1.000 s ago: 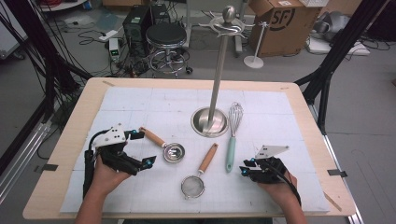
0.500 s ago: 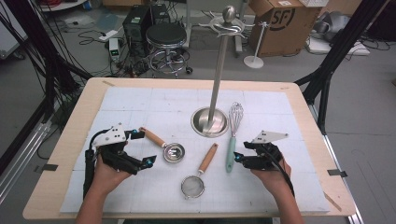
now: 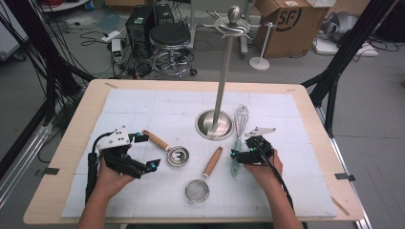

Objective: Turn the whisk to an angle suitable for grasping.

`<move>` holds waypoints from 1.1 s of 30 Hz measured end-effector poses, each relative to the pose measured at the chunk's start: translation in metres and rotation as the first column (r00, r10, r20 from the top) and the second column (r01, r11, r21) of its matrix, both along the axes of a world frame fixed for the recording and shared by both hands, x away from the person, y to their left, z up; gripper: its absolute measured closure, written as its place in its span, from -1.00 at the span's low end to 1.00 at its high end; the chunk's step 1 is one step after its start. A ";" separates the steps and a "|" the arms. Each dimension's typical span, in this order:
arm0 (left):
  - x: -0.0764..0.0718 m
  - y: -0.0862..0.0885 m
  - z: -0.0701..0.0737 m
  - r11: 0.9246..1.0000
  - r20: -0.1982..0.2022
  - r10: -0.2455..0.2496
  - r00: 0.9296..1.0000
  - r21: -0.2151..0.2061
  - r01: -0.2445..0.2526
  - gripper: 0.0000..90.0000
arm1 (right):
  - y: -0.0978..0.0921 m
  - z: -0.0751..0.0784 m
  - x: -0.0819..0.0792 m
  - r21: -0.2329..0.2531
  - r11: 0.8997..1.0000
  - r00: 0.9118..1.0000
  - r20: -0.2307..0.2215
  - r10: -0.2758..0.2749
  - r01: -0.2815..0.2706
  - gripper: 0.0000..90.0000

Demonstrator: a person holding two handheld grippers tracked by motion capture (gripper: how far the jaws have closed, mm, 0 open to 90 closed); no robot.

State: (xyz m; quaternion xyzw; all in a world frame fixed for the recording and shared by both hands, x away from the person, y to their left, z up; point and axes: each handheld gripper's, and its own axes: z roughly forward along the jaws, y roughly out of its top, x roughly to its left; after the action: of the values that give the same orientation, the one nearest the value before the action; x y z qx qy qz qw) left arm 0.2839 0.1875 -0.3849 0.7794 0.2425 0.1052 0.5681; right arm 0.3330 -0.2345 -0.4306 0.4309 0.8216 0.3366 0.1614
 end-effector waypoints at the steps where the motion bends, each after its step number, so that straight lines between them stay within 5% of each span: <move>1: 0.000 0.000 0.000 1.000 -0.001 -0.001 1.000 0.002 0.001 -0.96 | 0.001 -0.003 0.002 0.014 1.000 1.000 -0.019 -0.008 0.009 -0.37; 9: 0.000 -0.001 -0.001 1.000 -0.004 -0.002 1.000 0.003 0.002 -0.96 | -0.008 -0.007 0.008 0.079 0.995 0.992 -0.114 -0.046 0.055 -0.25; 17: -0.001 0.000 -0.002 1.000 -0.005 -0.001 1.000 0.005 0.001 -0.96 | -0.028 0.004 -0.001 0.047 0.996 0.993 -0.089 -0.075 0.079 -0.02; 33: 0.000 -0.002 -0.004 1.000 -0.011 -0.004 1.000 0.012 0.004 -0.96 | -0.046 0.006 -0.009 0.032 0.993 0.992 -0.055 -0.110 0.112 -0.01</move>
State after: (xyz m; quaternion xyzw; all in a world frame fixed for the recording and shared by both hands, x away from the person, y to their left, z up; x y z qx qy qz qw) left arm 0.2837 0.1854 -0.3886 0.7838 0.2433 0.1015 0.5622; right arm 0.3240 -0.2809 -0.4248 0.4875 0.7943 0.3298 0.1507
